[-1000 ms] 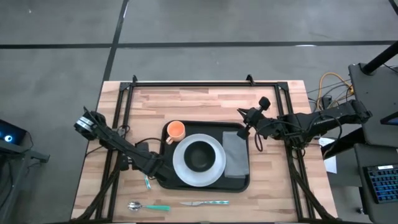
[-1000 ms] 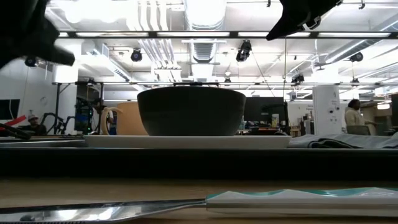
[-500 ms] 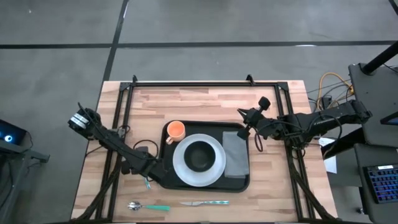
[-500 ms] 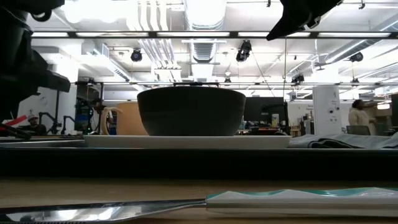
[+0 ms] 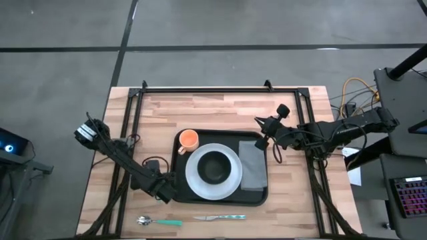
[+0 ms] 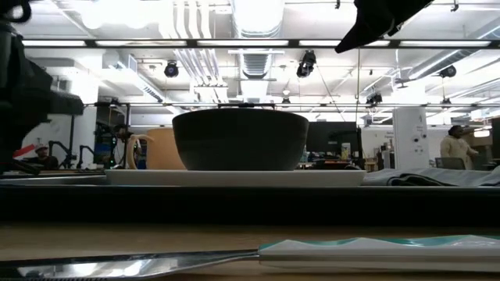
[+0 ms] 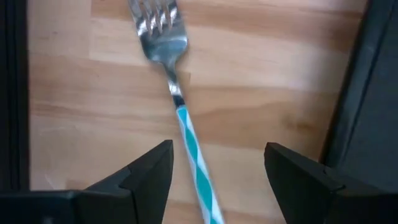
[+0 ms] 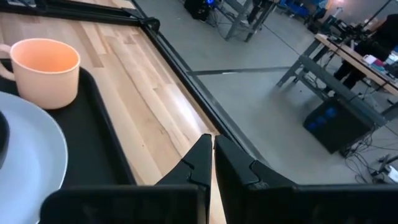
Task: Set up tray
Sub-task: Put the blue fork on top of the gray napkin
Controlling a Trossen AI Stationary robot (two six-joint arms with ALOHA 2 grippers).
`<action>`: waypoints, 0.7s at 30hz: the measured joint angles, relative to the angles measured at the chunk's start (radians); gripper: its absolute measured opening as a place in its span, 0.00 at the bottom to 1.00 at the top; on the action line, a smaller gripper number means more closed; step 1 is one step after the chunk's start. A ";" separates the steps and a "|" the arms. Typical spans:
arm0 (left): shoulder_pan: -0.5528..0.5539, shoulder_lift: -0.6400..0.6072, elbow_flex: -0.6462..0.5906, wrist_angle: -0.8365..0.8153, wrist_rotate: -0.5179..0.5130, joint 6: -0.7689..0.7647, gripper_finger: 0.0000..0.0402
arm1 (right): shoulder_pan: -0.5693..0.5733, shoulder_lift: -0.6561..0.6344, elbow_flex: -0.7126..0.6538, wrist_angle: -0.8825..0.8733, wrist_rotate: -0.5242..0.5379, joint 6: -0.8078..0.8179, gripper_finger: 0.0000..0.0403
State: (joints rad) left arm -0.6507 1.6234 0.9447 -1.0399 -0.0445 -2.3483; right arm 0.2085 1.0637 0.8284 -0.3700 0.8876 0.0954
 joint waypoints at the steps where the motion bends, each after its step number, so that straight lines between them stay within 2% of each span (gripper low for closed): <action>1: 0.001 0.008 0.000 -0.002 -0.001 0.000 0.57 | 0.000 0.000 0.000 -0.001 -0.003 -0.002 0.02; 10: -0.040 0.024 -0.002 -0.047 -0.016 0.010 0.57 | 0.001 0.000 0.000 -0.001 -0.006 -0.046 0.02; 17: -0.058 0.024 0.009 -0.016 -0.010 0.139 0.57 | 0.000 0.000 0.000 0.000 -0.006 -0.046 0.02; 21: -0.057 0.023 0.005 -0.014 -0.004 0.072 0.57 | 0.000 0.000 0.000 0.000 -0.006 -0.046 0.02</action>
State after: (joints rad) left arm -0.7078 1.6467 0.9498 -1.0536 -0.0485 -2.2764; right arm 0.2089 1.0637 0.8288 -0.3698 0.8818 0.0498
